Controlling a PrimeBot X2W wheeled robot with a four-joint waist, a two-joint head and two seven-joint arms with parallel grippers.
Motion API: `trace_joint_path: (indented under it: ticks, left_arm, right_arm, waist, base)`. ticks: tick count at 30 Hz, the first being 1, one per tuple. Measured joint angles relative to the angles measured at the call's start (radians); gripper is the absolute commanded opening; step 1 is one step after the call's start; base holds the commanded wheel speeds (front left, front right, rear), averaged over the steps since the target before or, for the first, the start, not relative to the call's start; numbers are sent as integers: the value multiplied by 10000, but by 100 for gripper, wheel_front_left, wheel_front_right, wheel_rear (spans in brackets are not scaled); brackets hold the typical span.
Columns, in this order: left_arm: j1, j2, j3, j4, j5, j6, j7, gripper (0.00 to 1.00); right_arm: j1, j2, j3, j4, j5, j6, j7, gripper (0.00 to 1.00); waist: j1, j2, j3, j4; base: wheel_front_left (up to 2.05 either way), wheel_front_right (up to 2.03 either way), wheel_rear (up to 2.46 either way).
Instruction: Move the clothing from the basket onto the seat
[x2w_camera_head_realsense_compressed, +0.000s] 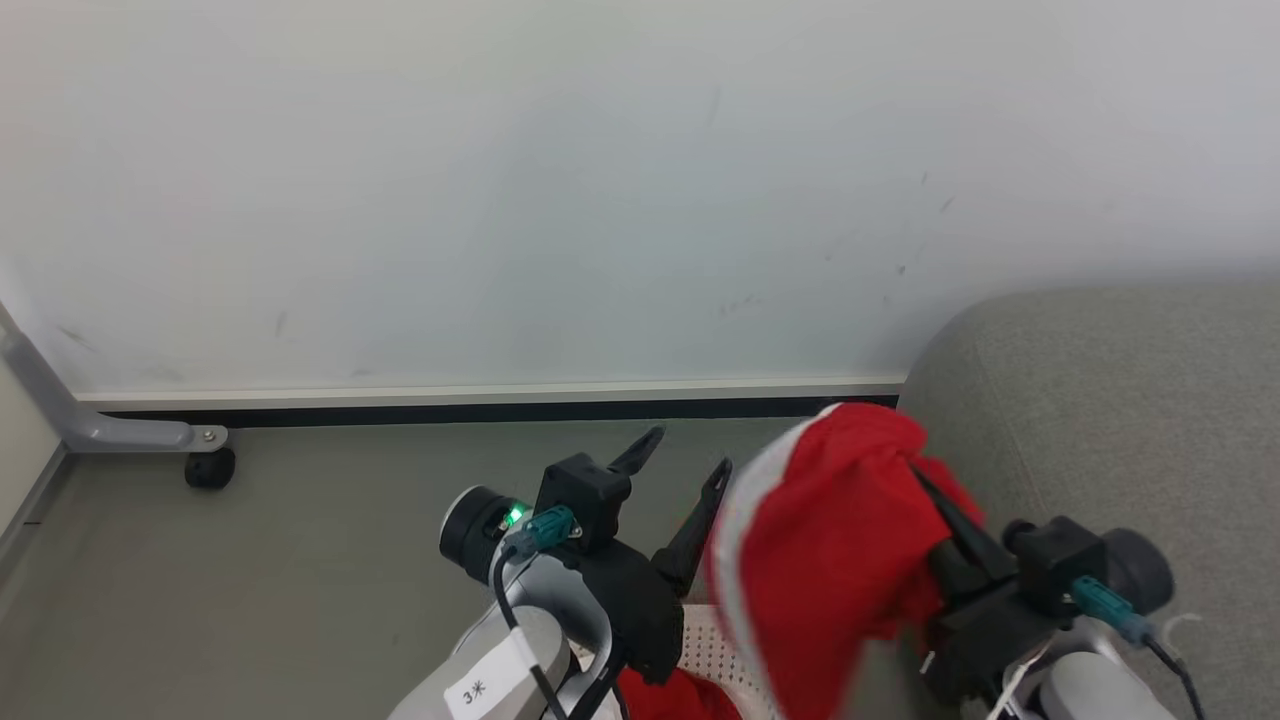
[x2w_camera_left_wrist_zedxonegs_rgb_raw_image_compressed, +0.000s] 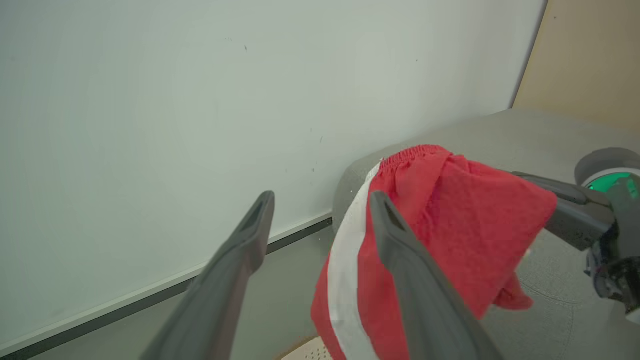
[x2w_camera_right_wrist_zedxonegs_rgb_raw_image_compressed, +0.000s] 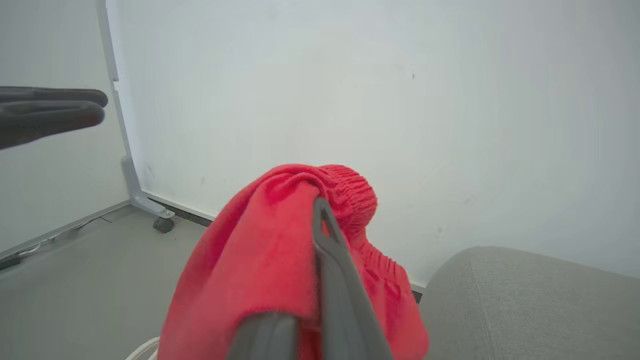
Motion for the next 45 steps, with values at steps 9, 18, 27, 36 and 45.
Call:
trace_joint_path:
  ticks: [9, 18, 27, 36, 45]
  left_arm:
    - [646, 90, -236, -320, 6, -104, -391, 100]
    - [1222, 109, -495, -612, 27, -188, -623, 100]
    - [1379, 117, -554, -890, 127, -178, -763, 100]
    - [1365, 144, -675, -1158, 483, -86, -817, 100]
    - [952, 391, -757, -1482, 782, -48, -802, 100]
  right_arm:
    - [692, -729, -673, -1354, -58, -575, 0, 0]
    - [1555, -1011, -1005, -2272, -196, -1055, 0, 0]
    - [2113, -1223, -1290, -3095, -274, -1231, 0, 0]
    - [2144, -1388, -1645, -3411, -190, -1315, 0, 0]
    - [472, -1601, -2123, -2821, 127, -1032, 46, 0]
  waist:
    - [0, 0, 86, -354]
    - [0, 0, 165, -907]
    - [0, 0, 341, -1863]
    - [-1, 0, 744, -2859]
    - [1, 0, 1731, -3271]
  base:
    - [0, 0, 0]
    - [0, 0, 0]
    - [0, 0, 0]
    - [0, 0, 0]
    - [0, 0, 0]
